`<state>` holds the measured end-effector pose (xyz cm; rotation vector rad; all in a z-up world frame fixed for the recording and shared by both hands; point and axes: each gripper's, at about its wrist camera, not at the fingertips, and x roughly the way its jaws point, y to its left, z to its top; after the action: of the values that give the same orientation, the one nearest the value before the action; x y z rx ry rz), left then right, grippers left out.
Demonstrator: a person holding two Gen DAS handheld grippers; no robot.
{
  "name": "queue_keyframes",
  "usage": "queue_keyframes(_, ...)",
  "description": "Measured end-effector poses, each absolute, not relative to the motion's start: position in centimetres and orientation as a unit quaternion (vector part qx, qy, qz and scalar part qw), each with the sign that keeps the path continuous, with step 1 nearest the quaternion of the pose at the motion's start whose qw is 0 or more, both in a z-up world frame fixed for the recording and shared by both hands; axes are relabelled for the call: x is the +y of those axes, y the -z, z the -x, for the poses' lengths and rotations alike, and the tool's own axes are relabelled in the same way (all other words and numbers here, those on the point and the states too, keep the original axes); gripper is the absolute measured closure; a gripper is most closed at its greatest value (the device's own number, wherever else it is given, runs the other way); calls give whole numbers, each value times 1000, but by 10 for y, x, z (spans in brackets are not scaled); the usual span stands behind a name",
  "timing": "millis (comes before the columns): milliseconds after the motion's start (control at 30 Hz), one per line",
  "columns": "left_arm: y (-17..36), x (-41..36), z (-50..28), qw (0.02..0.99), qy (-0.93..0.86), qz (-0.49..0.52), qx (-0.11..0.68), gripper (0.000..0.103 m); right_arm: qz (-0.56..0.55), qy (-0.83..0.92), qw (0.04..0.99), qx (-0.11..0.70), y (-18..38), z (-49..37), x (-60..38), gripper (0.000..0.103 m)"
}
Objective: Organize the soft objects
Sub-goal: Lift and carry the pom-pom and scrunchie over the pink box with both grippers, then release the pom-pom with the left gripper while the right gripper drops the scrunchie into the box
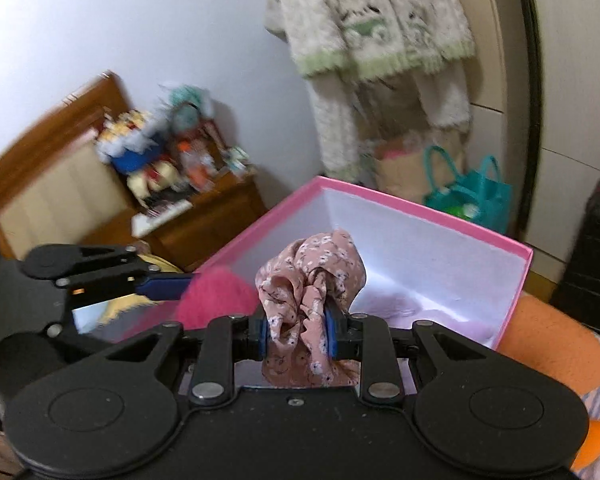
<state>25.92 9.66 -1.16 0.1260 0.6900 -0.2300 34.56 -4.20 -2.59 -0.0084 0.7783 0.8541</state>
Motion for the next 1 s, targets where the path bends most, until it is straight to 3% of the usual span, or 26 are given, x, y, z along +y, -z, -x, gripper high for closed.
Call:
queue_keyframes(133, 22, 108, -282, 915, 125, -19, 383, 58, 1, -401, 823, 402, 33, -364, -32, 73)
queue_keyframes(233, 19, 112, -276, 920, 116, -6, 375, 56, 13, -394, 823, 410, 38, -371, -23, 70)
queue_keyframes(300, 15, 109, -266, 925, 112, -26, 361, 52, 13, -386, 825, 412, 40, -372, -22, 54)
queue_keyframes(467, 8, 109, -249, 923, 131, -14, 362, 46, -2, -382, 834, 398, 31, -368, -32, 46)
queue_keyframes(1000, -35, 109, -169, 920, 170, 3, 354, 26, 68, -373, 861, 338, -28, -266, -80, 44)
